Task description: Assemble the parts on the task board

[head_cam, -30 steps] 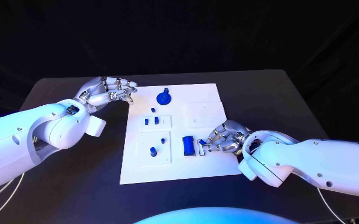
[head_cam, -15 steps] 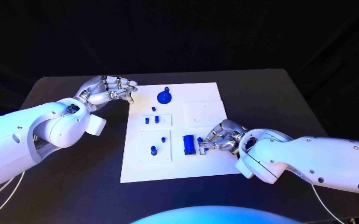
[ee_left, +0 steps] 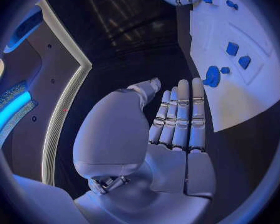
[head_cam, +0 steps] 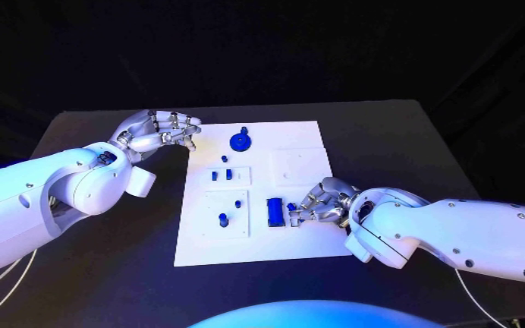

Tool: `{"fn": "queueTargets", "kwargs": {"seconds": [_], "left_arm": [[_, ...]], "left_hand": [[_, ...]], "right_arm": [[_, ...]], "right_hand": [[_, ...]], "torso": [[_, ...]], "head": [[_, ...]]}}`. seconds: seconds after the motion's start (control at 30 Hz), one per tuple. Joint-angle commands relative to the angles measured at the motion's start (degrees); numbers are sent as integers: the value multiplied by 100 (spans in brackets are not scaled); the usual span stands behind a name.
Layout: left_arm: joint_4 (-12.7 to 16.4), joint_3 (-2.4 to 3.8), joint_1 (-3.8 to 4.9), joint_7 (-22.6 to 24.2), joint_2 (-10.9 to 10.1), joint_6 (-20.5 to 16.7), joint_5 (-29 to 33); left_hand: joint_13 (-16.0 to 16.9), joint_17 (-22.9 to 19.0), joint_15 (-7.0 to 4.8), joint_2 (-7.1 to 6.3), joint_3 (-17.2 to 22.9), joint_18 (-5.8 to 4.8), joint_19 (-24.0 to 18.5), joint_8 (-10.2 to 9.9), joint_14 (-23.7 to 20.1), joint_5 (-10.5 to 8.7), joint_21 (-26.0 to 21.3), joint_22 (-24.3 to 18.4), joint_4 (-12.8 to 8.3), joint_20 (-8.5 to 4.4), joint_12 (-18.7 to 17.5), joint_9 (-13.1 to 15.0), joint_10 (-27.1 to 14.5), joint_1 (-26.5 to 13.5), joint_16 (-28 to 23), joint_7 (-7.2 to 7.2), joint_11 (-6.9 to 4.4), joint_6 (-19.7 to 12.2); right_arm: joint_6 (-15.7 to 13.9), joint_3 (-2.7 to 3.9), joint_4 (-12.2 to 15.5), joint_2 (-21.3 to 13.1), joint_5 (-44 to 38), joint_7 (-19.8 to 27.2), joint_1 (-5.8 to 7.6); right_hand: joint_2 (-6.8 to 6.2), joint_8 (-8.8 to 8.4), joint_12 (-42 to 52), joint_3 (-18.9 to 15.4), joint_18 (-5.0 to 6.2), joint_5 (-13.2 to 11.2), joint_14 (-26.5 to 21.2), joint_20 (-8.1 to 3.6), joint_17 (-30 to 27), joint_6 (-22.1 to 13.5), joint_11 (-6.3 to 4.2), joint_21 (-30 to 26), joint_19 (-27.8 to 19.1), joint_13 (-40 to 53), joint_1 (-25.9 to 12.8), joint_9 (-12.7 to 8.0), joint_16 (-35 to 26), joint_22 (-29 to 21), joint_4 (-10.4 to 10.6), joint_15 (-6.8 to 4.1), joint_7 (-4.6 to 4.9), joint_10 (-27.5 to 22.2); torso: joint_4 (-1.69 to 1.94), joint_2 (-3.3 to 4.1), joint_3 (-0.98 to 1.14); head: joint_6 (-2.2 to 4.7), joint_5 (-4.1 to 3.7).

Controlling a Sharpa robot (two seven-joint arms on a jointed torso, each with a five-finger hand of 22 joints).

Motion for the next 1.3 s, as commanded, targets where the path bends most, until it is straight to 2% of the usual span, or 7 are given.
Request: {"fn": "queueTargets", "kwargs": {"seconds": [0.03, 0.3, 1.03, 1.3], "left_arm": [[10, 3, 2, 9, 6, 82, 10], [3, 2, 2, 3, 8, 82, 10], [-9, 2, 2, -13, 7, 80, 10], [-6, 2, 2, -19, 4, 79, 10]], "left_hand": [[-10, -6, 27, -41, 4, 69, 45, 12, -7, -4, -27, -10, 34, 11, 38, -9, -60, -6, -27, -5, 0, 6], [-10, -6, 27, -41, 4, 69, 45, 12, -7, -4, -27, -10, 34, 11, 38, -9, -60, -6, -27, -5, 0, 6], [-12, -7, 30, -39, 3, 67, 45, 12, -11, -4, -34, -13, 47, 13, 41, -10, -67, -16, -29, -3, 3, 4], [-13, -7, 32, -36, 1, 67, 46, 11, -11, -5, -38, -15, 58, 14, 43, -10, -70, -26, -29, -1, 5, 2]], "right_arm": [[194, -10, 36, 5, -77, -12, -15], [87, -9, 81, -38, -163, 46, -15], [256, -6, 101, -54, -271, 108, -10], [331, -5, 48, -45, -370, 11, -5]], "right_hand": [[18, 29, 22, 19, -29, -28, 609, -54, 1509, 60, -47, -14, 537, 1503, -81, 13, 19, 1435, 20, -40, -15, 596], [111, 84, 22, 86, -30, -25, 609, -70, 1509, 105, -75, -5, 539, 1503, -163, 47, 19, 1437, 14, -62, -49, 596], [86, 118, 22, 79, -31, -35, 609, -83, 1509, 98, -82, -3, 540, 1503, -306, 73, 19, 1437, 18, -71, -53, 596], [17, 185, 22, -72, -30, -57, 609, -85, 1509, 75, -74, -10, 538, 1503, -747, 126, 19, 1436, 19, -66, -43, 596]], "torso": [[1, 0, 3], [-1, 0, 1], [5, -2, -4], [4, -1, -4]], "head": [[1, 2], [4, 4], [-15, 22], [-16, 24]]}}
